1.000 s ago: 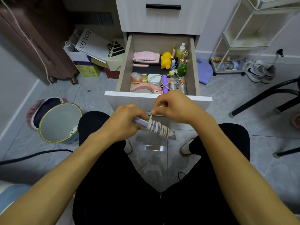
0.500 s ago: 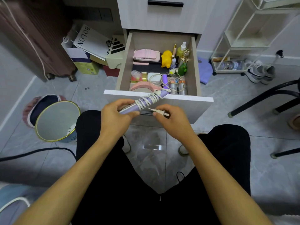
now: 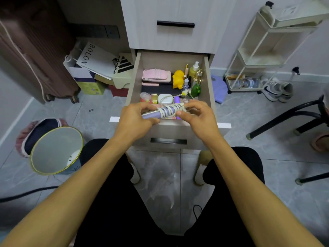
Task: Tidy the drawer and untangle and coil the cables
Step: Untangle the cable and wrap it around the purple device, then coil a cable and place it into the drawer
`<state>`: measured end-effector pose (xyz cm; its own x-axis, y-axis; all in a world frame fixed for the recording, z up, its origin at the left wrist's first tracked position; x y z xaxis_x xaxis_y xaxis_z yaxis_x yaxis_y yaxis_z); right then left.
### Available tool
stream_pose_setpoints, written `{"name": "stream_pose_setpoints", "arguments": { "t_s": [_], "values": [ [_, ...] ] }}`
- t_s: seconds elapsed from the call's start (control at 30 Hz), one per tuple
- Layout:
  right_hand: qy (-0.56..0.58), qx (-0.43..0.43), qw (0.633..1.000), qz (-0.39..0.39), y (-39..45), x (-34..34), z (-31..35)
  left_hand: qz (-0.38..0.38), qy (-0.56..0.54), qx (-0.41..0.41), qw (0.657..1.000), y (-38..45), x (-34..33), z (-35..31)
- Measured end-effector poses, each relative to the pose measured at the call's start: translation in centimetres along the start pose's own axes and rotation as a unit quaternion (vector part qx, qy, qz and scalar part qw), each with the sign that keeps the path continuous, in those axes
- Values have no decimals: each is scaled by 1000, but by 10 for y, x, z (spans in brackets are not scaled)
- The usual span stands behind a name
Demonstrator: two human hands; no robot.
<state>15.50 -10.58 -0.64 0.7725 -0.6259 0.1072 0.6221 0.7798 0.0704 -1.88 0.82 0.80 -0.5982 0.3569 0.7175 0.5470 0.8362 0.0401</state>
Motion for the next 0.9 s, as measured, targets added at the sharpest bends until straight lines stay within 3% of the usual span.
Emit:
{"name": "stream_pose_setpoints", "arguments": {
  "t_s": [0.2, 0.33, 0.57, 0.73, 0.9],
  "values": [
    [116, -145, 983, -8, 56, -6, -29, 35, 28, -28, 999, 60, -10, 2],
    [49, -228, 972, 29, 105, -11, -51, 79, 82, -58, 992, 113, -24, 15],
    [-133, -210, 965, 87, 188, -33, -101, 163, 280, -84, 942, 214, -64, 50],
    [-217, -127, 966, 61, 217, -52, -113, 189, 426, -117, 877, 256, -88, 53],
    [-257, -82, 963, 28, 226, -61, -130, 183, 470, -115, 856, 284, -111, 60]
  ]
}}
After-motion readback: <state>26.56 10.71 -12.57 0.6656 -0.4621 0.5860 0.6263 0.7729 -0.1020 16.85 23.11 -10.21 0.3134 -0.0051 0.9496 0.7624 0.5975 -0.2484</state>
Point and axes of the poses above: each hand's wrist, its own y-axis towards the middle knuckle, its own x-axis out of the back of the hand, z = x × y, the point moved 6 cm from there along y, towards the middle knuckle, and after that the axes turned 8 degrees about y, right-handed, at the moved point
